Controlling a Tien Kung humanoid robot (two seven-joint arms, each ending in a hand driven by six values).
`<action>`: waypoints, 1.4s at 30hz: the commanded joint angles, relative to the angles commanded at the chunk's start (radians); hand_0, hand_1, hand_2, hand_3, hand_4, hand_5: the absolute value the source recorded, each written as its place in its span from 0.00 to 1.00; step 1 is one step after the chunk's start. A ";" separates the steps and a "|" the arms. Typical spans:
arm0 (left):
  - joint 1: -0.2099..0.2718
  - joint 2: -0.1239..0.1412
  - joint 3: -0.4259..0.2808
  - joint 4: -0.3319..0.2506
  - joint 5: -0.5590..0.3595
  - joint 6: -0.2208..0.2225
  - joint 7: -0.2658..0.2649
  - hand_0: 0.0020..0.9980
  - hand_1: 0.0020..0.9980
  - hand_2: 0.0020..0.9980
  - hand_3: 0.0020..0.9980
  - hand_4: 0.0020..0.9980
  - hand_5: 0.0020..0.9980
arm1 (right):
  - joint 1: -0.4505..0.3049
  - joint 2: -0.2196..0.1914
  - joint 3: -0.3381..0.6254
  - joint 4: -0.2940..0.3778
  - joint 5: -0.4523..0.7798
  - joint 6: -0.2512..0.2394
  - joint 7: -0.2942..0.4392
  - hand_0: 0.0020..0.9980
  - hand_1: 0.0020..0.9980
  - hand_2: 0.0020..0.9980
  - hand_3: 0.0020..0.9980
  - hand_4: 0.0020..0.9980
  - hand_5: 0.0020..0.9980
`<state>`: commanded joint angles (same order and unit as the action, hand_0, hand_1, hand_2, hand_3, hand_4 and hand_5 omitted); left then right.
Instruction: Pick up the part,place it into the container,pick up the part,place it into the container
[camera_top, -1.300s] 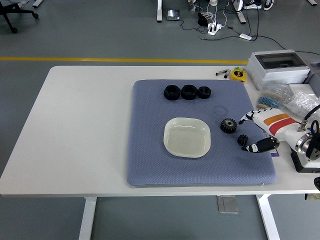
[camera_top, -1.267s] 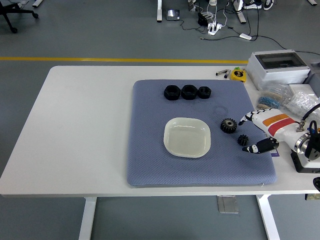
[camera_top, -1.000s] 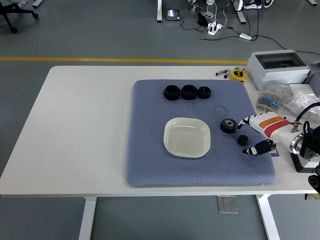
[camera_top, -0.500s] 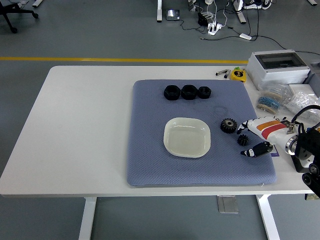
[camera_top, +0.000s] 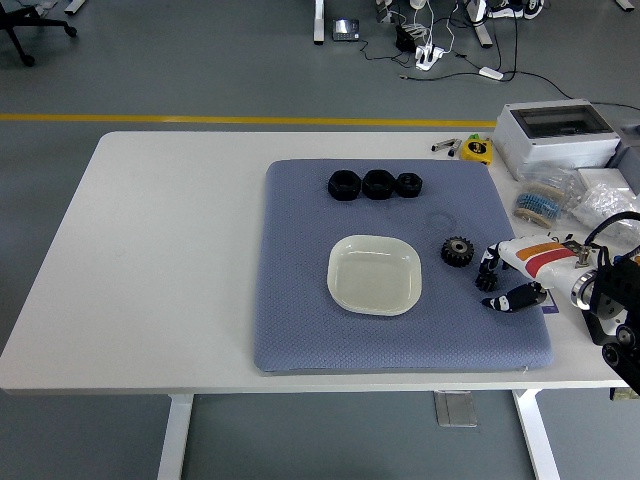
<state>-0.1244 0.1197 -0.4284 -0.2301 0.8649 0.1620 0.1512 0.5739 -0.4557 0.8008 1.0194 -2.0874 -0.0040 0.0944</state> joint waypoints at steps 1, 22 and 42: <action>0.000 0.000 0.000 0.000 0.000 0.000 0.000 0.70 0.71 0.74 0.65 0.67 0.66 | 0.000 0.000 0.000 -0.002 0.002 -0.004 0.000 0.44 0.51 0.58 0.57 0.79 0.34; -0.001 -0.003 -0.004 -0.002 0.011 -0.002 0.003 0.70 0.71 0.74 0.65 0.67 0.66 | 0.005 0.027 -0.006 -0.053 0.060 -0.028 0.006 0.35 0.46 0.54 0.54 0.75 0.35; 0.004 -0.004 -0.010 -0.002 0.023 -0.004 0.006 0.70 0.71 0.74 0.64 0.67 0.66 | -0.010 0.033 -0.016 -0.082 0.128 -0.097 0.020 0.07 0.20 0.33 0.50 0.68 0.42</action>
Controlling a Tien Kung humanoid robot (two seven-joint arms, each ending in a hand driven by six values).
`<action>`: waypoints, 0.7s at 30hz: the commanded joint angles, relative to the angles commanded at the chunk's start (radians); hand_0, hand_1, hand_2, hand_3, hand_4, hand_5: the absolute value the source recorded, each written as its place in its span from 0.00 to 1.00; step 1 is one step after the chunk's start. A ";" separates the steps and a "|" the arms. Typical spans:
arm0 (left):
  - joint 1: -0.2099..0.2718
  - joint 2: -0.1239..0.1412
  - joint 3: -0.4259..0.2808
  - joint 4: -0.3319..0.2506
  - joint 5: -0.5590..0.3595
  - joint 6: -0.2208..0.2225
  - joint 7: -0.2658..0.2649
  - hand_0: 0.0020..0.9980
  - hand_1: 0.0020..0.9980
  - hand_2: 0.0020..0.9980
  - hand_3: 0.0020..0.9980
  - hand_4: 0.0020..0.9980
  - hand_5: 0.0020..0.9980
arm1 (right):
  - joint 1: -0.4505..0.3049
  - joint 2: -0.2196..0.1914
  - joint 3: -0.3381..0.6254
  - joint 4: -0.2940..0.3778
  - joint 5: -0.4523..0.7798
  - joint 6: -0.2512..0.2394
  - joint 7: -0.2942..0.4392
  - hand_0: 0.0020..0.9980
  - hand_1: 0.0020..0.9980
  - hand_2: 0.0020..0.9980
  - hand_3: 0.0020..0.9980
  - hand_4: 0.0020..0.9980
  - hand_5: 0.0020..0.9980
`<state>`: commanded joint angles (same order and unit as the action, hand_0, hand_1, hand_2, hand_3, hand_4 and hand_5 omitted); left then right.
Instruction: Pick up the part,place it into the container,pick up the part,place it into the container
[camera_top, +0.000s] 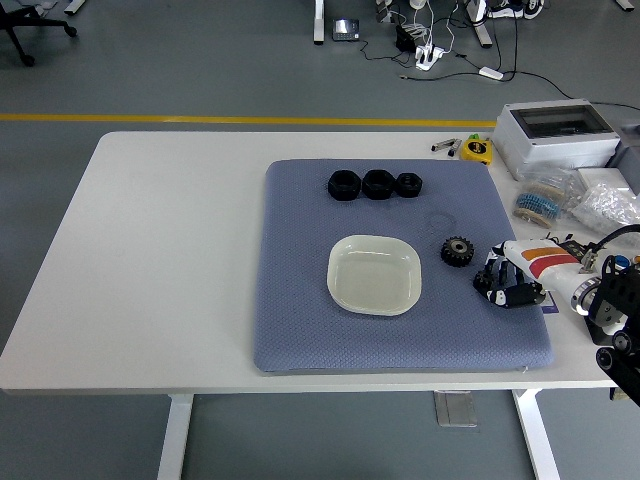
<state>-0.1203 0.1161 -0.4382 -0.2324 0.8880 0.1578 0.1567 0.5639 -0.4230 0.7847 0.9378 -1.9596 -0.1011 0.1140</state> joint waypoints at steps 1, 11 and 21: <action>0.000 0.000 0.000 0.000 0.000 0.000 0.000 0.70 0.71 0.74 0.64 0.67 0.66 | -0.001 -0.001 0.001 0.002 0.004 -0.005 0.001 0.07 0.20 0.33 0.50 0.68 0.42; -0.001 0.001 0.004 -0.001 -0.005 -0.001 -0.001 0.70 0.71 0.75 0.64 0.67 0.66 | -0.008 -0.008 0.009 0.022 0.017 -0.016 0.006 0.03 0.13 0.27 0.49 0.67 0.43; -0.002 0.002 0.004 -0.001 -0.001 -0.002 -0.002 0.70 0.71 0.74 0.64 0.67 0.66 | -0.007 -0.008 0.017 0.134 0.024 -0.053 0.003 0.02 0.12 0.26 0.49 0.66 0.44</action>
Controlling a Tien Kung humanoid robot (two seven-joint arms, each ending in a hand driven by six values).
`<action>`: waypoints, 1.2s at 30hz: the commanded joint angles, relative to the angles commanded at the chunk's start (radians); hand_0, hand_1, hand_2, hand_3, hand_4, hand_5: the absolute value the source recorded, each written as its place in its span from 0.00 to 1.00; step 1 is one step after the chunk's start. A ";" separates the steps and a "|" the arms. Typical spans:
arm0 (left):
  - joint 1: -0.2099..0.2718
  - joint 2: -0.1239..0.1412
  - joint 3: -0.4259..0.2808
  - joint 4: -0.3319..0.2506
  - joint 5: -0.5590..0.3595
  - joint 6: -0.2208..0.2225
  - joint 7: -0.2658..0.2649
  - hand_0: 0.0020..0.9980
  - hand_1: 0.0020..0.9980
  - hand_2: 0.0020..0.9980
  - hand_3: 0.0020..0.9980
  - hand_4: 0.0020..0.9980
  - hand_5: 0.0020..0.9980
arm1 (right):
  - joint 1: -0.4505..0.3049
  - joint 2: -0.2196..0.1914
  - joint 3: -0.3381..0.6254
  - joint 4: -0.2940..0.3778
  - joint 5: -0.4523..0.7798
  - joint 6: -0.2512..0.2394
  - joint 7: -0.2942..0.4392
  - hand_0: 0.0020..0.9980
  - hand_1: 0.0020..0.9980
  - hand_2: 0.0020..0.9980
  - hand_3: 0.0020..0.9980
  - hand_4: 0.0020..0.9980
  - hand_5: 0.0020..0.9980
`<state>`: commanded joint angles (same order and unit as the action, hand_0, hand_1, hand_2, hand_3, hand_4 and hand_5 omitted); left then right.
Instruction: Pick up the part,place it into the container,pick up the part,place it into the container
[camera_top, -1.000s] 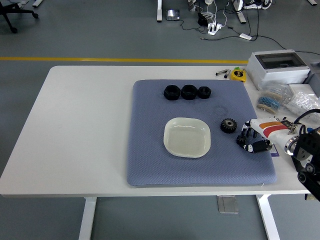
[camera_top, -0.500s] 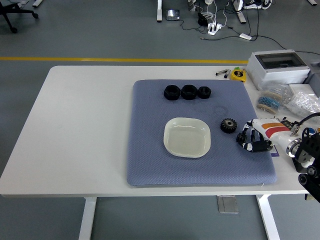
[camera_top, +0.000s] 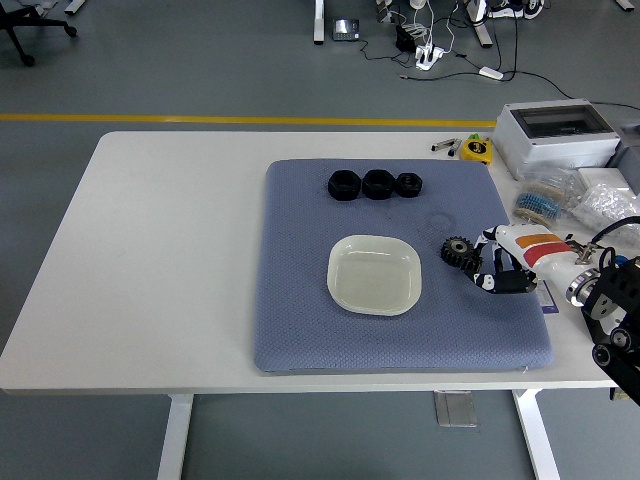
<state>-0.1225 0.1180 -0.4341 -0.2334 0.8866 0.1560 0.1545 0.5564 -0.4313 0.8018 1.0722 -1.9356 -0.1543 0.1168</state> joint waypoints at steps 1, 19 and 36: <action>0.000 0.000 0.000 0.000 0.000 0.000 0.000 0.70 0.71 0.74 0.64 0.67 0.66 | 0.002 0.002 -0.003 0.013 0.001 -0.007 0.000 0.02 0.12 0.26 0.49 0.65 0.44; 0.002 0.004 -0.003 -0.002 0.005 -0.003 0.004 0.70 0.71 0.74 0.65 0.67 0.66 | 0.137 0.141 -0.186 0.012 -0.087 -0.056 -0.019 0.16 0.23 0.38 0.67 0.89 0.41; 0.003 0.007 -0.009 -0.003 0.017 -0.006 0.006 0.70 0.71 0.74 0.65 0.67 0.66 | 0.137 0.146 -0.188 -0.018 -0.163 -0.119 -0.047 0.18 0.26 0.45 0.90 1.00 0.39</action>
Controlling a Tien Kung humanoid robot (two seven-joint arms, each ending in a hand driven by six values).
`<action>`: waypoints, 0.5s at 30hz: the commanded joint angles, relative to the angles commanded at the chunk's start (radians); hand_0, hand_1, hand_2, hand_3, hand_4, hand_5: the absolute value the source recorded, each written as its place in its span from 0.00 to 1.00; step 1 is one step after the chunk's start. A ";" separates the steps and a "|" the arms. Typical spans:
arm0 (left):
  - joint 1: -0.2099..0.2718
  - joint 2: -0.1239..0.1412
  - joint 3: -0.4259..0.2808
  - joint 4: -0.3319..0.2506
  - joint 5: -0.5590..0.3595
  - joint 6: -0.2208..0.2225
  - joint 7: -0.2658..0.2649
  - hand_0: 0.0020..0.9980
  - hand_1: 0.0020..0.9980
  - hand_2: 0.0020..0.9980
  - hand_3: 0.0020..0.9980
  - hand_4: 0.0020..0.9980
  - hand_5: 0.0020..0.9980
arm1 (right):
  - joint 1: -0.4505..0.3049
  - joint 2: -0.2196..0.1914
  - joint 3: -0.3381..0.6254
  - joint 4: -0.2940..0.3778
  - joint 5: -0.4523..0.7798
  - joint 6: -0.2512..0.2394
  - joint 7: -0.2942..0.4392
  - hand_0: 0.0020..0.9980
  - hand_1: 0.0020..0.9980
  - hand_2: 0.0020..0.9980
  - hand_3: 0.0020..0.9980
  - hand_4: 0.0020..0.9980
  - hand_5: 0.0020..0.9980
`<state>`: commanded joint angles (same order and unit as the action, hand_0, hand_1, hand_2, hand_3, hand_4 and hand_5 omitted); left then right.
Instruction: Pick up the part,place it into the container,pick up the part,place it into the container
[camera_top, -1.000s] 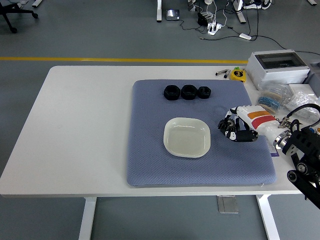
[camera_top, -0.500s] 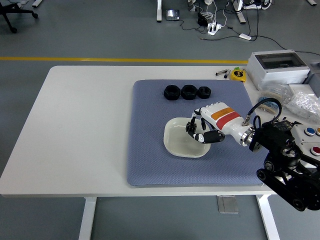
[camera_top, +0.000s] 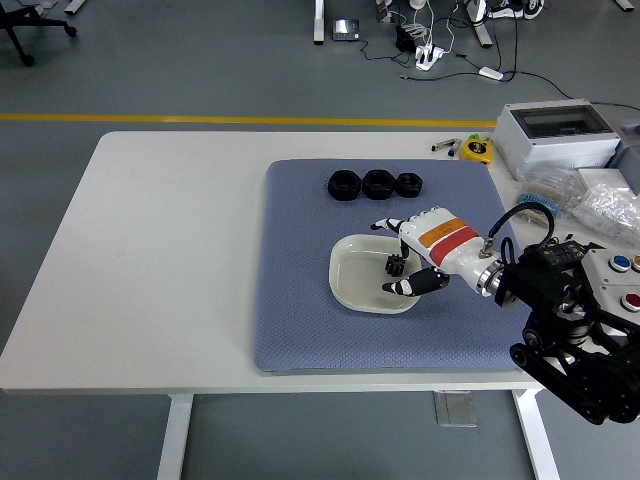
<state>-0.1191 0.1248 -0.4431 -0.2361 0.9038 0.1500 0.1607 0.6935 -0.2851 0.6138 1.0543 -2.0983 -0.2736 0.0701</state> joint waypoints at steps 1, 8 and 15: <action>0.000 0.000 0.000 0.000 0.001 0.000 0.000 0.70 0.71 0.74 0.65 0.67 0.65 | -0.001 -0.002 0.010 0.001 0.002 -0.007 -0.004 0.18 0.26 0.45 0.87 1.00 0.42; 0.003 0.000 -0.001 0.000 -0.001 0.001 0.000 0.70 0.71 0.74 0.65 0.67 0.65 | 0.008 -0.015 0.079 -0.066 -0.005 -0.028 -0.042 0.19 0.26 0.44 0.83 1.00 0.43; 0.005 0.000 -0.006 -0.001 0.010 -0.002 0.002 0.70 0.71 0.74 0.65 0.67 0.66 | 0.052 0.004 0.046 -0.236 0.044 0.009 -0.046 0.20 0.26 0.46 0.79 1.00 0.44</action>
<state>-0.1137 0.1248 -0.4486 -0.2369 0.9138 0.1482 0.1624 0.7452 -0.2810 0.6594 0.8179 -2.0539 -0.2644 0.0238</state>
